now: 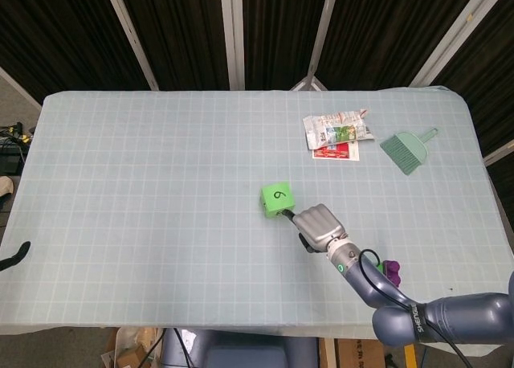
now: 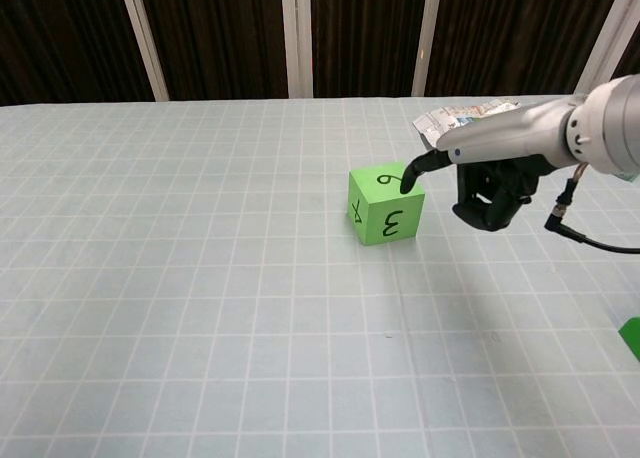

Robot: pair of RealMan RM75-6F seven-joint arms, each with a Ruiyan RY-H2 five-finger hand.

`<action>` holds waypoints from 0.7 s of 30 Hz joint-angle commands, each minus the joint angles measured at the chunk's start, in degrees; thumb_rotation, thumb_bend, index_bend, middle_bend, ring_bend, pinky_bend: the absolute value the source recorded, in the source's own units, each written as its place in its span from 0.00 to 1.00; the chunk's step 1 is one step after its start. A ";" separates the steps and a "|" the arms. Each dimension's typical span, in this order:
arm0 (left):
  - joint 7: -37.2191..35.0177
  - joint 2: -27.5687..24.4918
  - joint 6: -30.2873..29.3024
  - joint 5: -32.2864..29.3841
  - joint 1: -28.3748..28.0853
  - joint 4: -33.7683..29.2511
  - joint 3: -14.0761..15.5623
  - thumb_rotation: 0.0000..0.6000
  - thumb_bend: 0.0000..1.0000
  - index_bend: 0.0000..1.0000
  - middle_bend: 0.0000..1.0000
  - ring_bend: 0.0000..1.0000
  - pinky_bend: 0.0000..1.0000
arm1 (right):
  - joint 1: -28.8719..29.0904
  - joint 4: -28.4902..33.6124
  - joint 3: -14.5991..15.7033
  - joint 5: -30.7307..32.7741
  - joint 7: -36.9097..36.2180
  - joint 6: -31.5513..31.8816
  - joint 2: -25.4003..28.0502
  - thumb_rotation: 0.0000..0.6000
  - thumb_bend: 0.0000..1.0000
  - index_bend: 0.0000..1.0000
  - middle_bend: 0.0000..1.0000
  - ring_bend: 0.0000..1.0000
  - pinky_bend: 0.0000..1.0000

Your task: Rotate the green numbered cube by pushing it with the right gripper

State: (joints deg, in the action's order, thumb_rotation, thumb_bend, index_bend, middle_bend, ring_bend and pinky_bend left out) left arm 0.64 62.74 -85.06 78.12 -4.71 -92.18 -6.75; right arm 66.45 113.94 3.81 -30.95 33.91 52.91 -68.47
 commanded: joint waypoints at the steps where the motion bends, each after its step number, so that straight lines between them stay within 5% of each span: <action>1: -0.06 -0.04 -0.04 -0.07 0.05 -0.03 -0.02 1.00 0.34 0.11 0.00 0.00 0.08 | -0.45 -0.97 0.34 0.01 -0.17 -0.60 -0.48 1.00 0.68 0.16 0.82 0.78 0.67; 21: 0.08 0.02 0.09 -0.43 -0.05 0.08 -0.20 1.00 0.33 0.11 0.00 0.00 0.08 | 0.26 -7.53 -0.17 5.43 -0.05 -4.33 -3.60 1.00 0.68 0.14 0.82 0.78 0.67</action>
State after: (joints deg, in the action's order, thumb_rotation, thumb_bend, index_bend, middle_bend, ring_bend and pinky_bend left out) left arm 0.72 62.76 -84.96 77.69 -4.76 -92.10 -6.95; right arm 66.66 106.47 3.67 -25.58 33.83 48.64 -72.02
